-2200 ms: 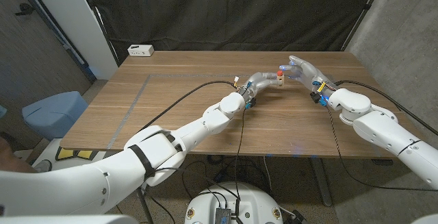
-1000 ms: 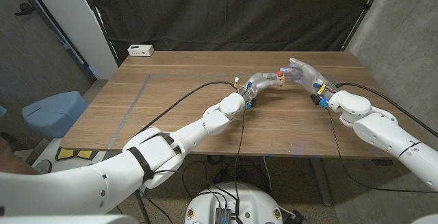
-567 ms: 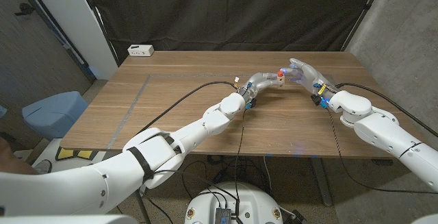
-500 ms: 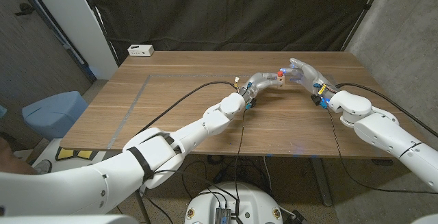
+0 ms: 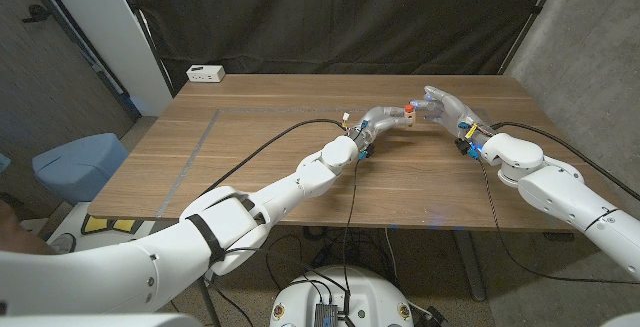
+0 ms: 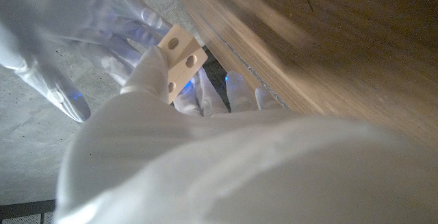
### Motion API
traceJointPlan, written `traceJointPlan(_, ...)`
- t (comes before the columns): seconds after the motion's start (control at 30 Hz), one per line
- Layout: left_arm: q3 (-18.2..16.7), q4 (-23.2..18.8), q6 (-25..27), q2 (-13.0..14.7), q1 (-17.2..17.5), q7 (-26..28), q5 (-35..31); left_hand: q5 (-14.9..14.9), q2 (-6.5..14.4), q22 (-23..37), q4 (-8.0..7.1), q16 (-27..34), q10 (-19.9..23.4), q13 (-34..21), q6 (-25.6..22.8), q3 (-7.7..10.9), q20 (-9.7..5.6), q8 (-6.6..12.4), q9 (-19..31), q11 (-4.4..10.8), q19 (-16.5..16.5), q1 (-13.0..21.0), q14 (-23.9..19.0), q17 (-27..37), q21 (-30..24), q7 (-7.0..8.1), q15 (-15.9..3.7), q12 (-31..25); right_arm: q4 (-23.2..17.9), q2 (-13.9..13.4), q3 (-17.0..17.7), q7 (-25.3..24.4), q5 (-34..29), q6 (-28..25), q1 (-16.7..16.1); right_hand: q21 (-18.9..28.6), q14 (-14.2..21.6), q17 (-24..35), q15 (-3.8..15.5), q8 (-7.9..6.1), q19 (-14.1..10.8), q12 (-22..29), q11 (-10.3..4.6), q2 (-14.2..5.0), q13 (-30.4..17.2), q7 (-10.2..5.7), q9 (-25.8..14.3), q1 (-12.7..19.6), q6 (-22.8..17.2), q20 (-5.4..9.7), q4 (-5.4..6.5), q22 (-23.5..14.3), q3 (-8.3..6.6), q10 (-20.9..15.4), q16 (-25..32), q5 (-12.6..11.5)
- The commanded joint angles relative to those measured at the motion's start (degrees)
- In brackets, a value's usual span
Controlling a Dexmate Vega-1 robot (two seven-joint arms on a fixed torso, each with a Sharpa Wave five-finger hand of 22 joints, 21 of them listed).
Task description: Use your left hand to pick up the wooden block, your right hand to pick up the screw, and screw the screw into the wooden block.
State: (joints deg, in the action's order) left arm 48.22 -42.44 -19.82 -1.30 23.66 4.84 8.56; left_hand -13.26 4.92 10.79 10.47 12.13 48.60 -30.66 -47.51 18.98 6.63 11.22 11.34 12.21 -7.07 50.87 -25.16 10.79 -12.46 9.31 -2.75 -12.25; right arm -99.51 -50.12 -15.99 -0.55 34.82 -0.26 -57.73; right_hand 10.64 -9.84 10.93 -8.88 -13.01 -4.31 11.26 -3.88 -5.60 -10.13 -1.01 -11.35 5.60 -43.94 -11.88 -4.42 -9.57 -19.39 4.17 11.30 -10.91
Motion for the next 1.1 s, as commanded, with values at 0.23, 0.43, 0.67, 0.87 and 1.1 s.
traceJointPlan(0.23, -0.05, 0.8, -0.35, -0.27, -0.26, -0.27, 0.23, -0.35, 0.51, 0.19, -1.61, 0.28, 0.46, -0.36, -0.94, 2.07, -0.37, 0.31, 0.19, 0.03, -0.13, 0.02, -0.59, 0.13, -0.16, -0.41, -2.5, -0.44, -1.36, -0.43, 0.71, -1.15, 0.21, -0.63, -1.1, 0.36, -2.31, 0.04, 0.37, -0.36, -0.57, 0.41, -0.03, -0.5, -0.19, 0.4, -0.31, -0.03, -1.14, -0.04, 0.11, -0.2, -0.57, -0.59, 0.48, -0.37)
traceJointPlan(0.43, -0.09, 0.7, -0.27, -0.21, -0.19, -0.33, 0.32, -0.36, 0.52, 0.19, -1.59, 0.27, 0.42, -0.37, -0.94, 2.09, -0.38, 0.31, 0.19, 0.03, -0.11, 0.04, -0.57, 0.14, -0.15, -0.4, -2.49, -0.43, -1.95, -0.75, 0.86, -1.3, 0.14, -0.84, -1.44, 0.39, -2.12, 0.05, 0.52, -0.5, -0.73, 0.53, -0.19, -0.53, -0.19, 0.51, -0.32, -0.04, -1.79, -0.03, 0.13, -0.19, -0.62, -1.27, 0.52, -0.37)
traceJointPlan(0.67, -0.06, 0.74, -0.3, -0.21, -0.15, -0.3, 0.29, -0.36, 0.59, 0.19, -1.61, 0.25, 0.36, -0.37, -0.84, 2.12, -0.32, 0.27, 0.19, 0.02, -0.11, 0.04, -0.48, 0.16, -0.15, -0.43, -2.45, -0.41, -2.8, -1.12, 1.21, -1.71, 0.29, -1.32, -1.98, 0.39, -1.85, 0.04, 0.48, -0.76, -0.83, 0.53, -0.29, -0.52, -0.19, 0.63, -0.33, -0.03, -2.73, -0.06, 0.12, -0.19, -0.67, -1.64, 0.58, -0.36)
traceJointPlan(0.87, -0.01, 0.9, -0.42, -0.3, -0.21, -0.36, 0.27, -0.36, 0.52, 0.19, -1.59, 0.27, 0.38, -0.36, -0.93, 2.11, -0.37, 0.31, 0.19, 0.02, -0.12, 0.02, -0.6, 0.13, -0.15, -0.45, -2.52, -0.41, -3.14, -1.45, 1.44, -1.62, 0.24, -1.2, -2.4, 0.41, -1.59, 0.02, 0.53, -0.9, -1.01, 0.64, -0.28, -0.57, -0.18, 0.83, -0.33, 0.02, -3.43, -0.03, 0.1, -0.19, -0.76, -2.32, 0.62, -0.37)
traceJointPlan(1.1, 0.07, 1.09, -0.36, -0.44, -0.37, -0.49, 0.24, -0.37, 0.63, 0.19, -1.62, 0.27, 0.34, -0.36, -0.85, 2.16, -0.3, 0.28, 0.19, 0.01, -0.12, 0.03, -0.55, 0.16, -0.15, -0.5, -2.46, -0.39, -3.6, -1.95, 1.82, -1.34, 0.42, -1.11, -3.01, 0.43, -1.34, 0.02, 0.53, -1.09, -1.18, 0.68, -0.36, -0.59, -0.18, 1.08, -0.33, 0.03, -4.25, -0.04, 0.09, -0.19, -0.83, -2.83, 0.65, -0.36)
